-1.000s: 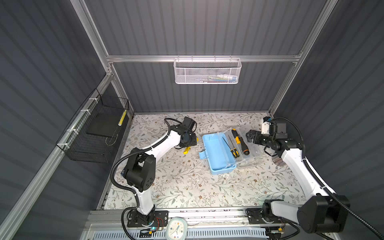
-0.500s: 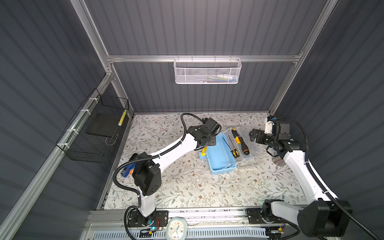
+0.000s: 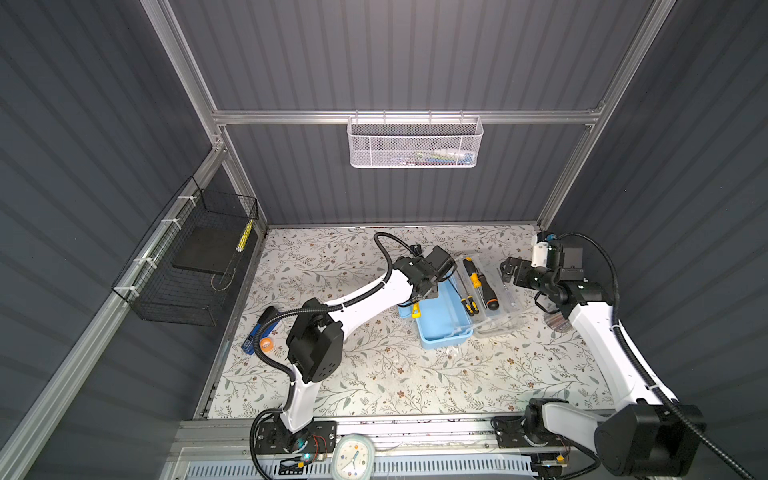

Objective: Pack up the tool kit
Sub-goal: 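Carry the pipe wrench over the blue box with the left gripper, then lower the pipe wrench into the blue box with the left gripper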

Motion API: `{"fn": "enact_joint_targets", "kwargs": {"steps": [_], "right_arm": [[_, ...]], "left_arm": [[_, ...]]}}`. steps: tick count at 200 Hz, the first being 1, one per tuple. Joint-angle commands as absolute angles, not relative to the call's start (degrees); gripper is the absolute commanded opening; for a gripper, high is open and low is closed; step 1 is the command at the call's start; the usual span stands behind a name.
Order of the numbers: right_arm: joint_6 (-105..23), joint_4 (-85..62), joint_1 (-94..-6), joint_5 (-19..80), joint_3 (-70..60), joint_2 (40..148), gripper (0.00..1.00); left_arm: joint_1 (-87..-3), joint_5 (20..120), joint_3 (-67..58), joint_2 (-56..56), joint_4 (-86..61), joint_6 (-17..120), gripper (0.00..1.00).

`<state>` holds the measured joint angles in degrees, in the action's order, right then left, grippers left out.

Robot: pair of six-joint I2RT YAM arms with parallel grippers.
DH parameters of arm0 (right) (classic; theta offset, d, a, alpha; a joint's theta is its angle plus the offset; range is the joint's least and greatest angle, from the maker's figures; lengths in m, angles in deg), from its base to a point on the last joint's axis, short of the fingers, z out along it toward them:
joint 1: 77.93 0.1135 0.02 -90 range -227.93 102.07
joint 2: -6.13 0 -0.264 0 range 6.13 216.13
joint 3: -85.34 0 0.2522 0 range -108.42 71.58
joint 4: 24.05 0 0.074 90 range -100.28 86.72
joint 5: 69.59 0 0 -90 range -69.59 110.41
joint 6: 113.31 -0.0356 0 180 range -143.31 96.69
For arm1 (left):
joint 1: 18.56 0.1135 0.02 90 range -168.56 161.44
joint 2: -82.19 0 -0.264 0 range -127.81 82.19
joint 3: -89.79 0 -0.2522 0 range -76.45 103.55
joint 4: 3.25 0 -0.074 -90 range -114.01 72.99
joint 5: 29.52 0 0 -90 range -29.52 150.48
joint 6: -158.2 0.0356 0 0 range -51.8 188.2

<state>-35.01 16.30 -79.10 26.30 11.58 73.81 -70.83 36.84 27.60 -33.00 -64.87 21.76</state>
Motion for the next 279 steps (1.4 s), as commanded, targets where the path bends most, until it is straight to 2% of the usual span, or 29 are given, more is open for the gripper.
{"fn": "enact_joint_targets", "kwargs": {"steps": [1, 94, 158, 215, 259, 279], "right_arm": [[-35.45, 16.08, -79.42, 27.02, 11.55, 73.54, 0.99], [-35.63, 15.87, -81.42, 28.74, 11.29, 74.22, 0.99], [-35.64, 16.01, -82.22, 29.42, 11.47, 73.64, 0.99], [-35.61, 16.32, -82.49, 29.81, 11.53, 73.04, 0.99], [-35.28, 16.56, -82.45, 28.96, 11.55, 73.39, 0.99], [-35.18, 16.61, -82.49, 28.79, 11.64, 73.95, 0.99]], "left_arm": [[-72.18, 32.45, 33.40, -34.82, -61.26, 19.95, 0.04], [-73.75, 28.99, 33.81, -39.09, -63.20, 14.59, 0.03], [-73.87, 25.99, 41.62, -47.05, -66.49, 15.04, 0.03], [-73.92, 23.62, 39.41, -47.68, -64.11, 14.19, 0.03], [-73.92, 22.98, 38.87, -49.06, -62.63, 13.84, 0.05], [-73.87, 22.88, 38.16, -49.38, -62.61, 13.28, 0.09]]}}
